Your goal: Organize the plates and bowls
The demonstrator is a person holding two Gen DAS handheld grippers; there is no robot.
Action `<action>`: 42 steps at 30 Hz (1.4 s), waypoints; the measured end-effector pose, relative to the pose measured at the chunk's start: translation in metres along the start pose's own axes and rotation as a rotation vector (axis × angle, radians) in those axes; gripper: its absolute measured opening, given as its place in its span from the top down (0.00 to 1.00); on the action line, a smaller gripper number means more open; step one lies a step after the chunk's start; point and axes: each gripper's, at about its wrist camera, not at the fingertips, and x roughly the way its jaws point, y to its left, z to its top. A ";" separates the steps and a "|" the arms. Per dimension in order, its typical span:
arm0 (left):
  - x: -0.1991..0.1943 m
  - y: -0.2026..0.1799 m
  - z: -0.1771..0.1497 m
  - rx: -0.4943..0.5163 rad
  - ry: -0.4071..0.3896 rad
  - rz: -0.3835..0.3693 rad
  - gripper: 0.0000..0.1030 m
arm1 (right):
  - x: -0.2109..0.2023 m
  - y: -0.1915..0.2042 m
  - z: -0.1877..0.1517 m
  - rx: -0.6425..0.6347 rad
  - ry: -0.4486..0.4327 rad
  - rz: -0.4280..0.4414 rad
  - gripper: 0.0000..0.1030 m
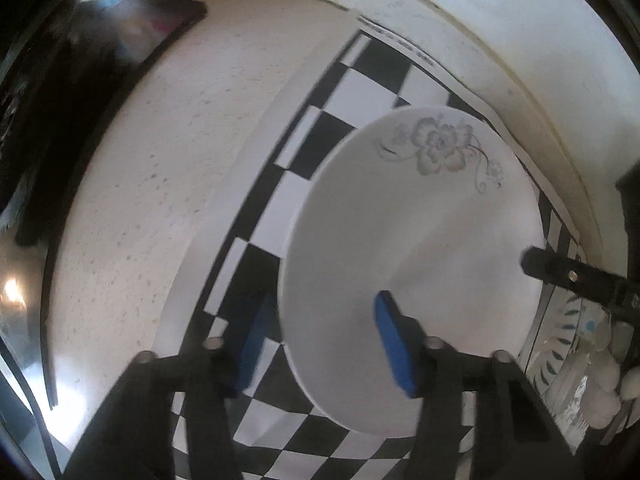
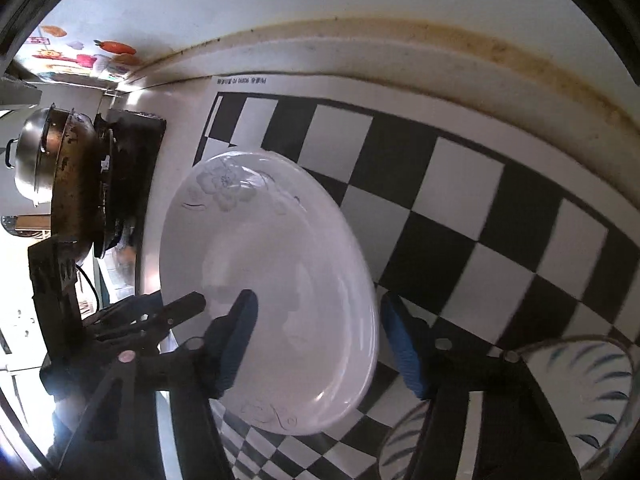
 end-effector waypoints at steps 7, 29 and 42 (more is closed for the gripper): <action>0.003 -0.005 -0.004 0.014 -0.014 0.006 0.67 | -0.001 -0.008 -0.007 -0.010 -0.006 0.003 0.52; -0.018 0.023 -0.010 -0.026 -0.076 -0.020 0.77 | -0.017 -0.023 -0.027 0.017 -0.106 -0.012 0.85; -0.069 0.014 -0.040 0.006 -0.138 -0.052 0.77 | -0.063 -0.020 -0.064 0.018 -0.184 0.024 0.86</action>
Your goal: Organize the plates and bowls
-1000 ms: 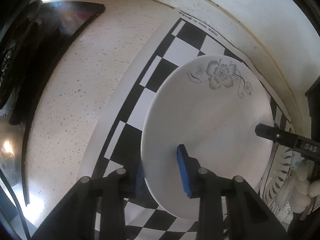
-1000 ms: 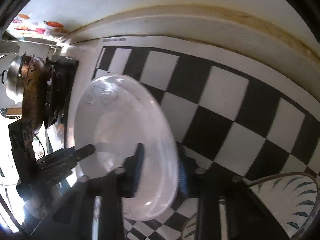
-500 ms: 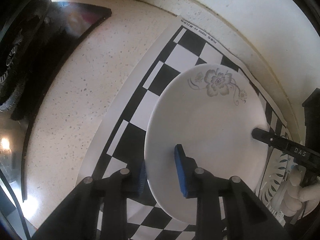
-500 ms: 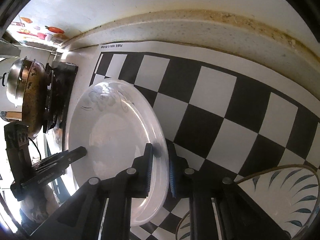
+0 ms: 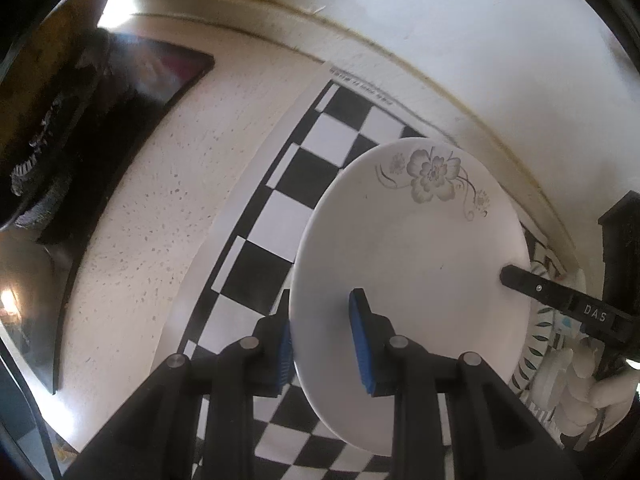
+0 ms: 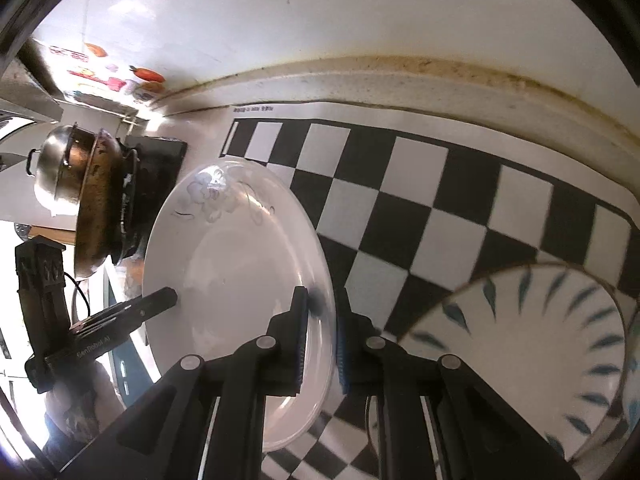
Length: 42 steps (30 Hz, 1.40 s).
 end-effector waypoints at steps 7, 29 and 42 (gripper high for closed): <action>-0.039 -0.023 -0.026 0.066 -0.026 -0.022 0.77 | -0.042 0.000 -0.035 0.032 -0.059 0.008 0.86; -0.077 -0.108 -0.137 0.323 0.020 -0.100 0.77 | -0.153 -0.052 -0.250 0.213 -0.213 -0.013 0.86; -0.028 -0.140 -0.202 0.455 0.151 -0.066 0.77 | -0.127 -0.106 -0.353 0.345 -0.172 -0.011 0.86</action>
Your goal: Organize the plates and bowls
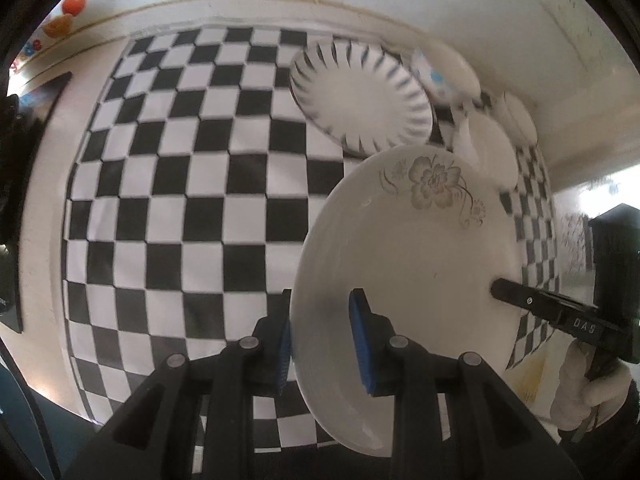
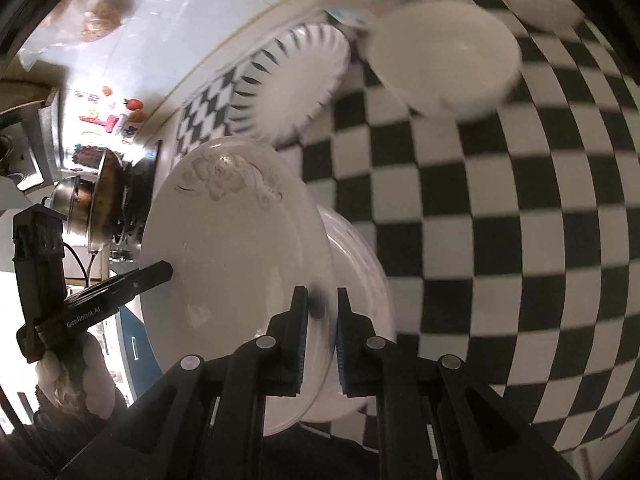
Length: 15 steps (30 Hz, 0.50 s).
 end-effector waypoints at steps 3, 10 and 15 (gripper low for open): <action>0.015 -0.003 -0.010 0.014 0.036 0.012 0.77 | 0.008 -0.011 -0.009 0.017 0.013 -0.010 0.86; 0.038 -0.009 -0.021 0.045 0.085 0.052 0.76 | 0.022 -0.019 -0.017 0.016 0.038 -0.038 0.86; 0.044 -0.008 -0.021 0.032 0.100 0.059 0.76 | 0.028 -0.016 -0.014 0.011 0.051 -0.047 0.86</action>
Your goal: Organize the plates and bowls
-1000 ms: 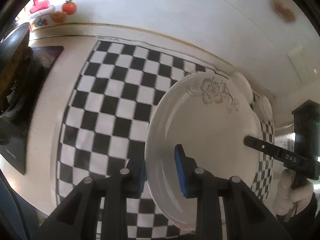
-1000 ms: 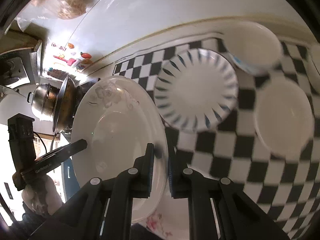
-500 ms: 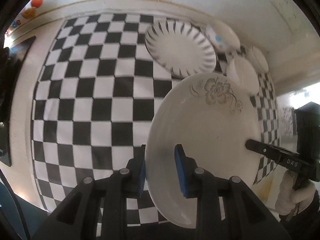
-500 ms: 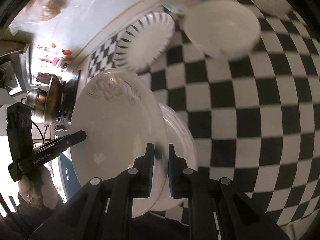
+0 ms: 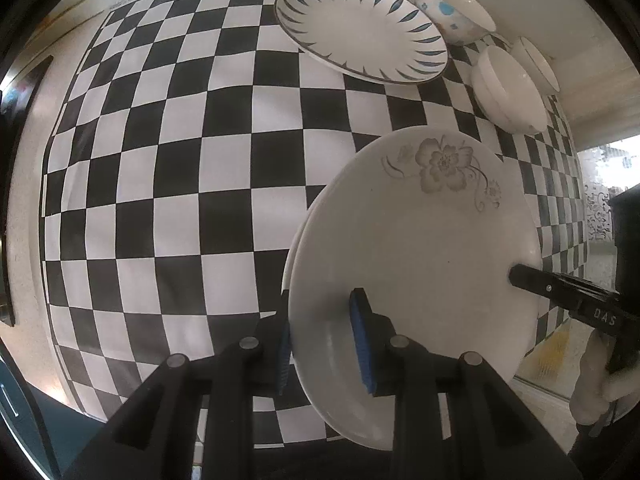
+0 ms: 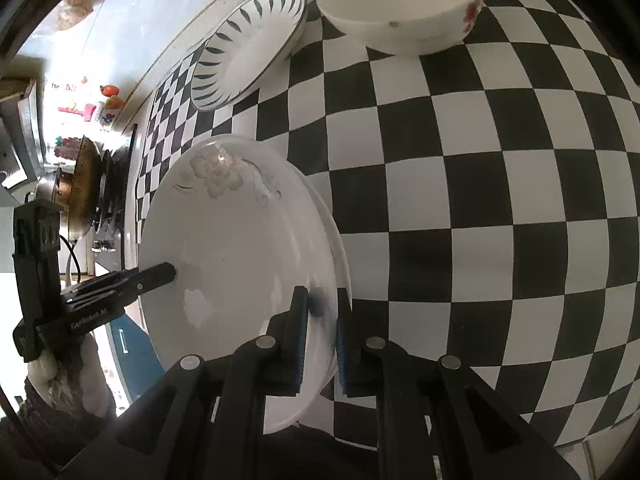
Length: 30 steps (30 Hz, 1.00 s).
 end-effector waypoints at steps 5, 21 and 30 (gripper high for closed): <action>0.004 0.000 0.001 -0.002 0.007 0.011 0.76 | 0.011 0.005 0.005 0.011 0.023 0.009 0.86; 0.022 -0.004 0.003 -0.041 0.099 0.026 0.75 | 0.020 0.002 0.016 0.074 0.090 -0.006 0.85; 0.019 -0.003 0.007 -0.024 0.110 0.055 0.75 | 0.017 0.027 0.021 0.026 0.125 -0.056 0.49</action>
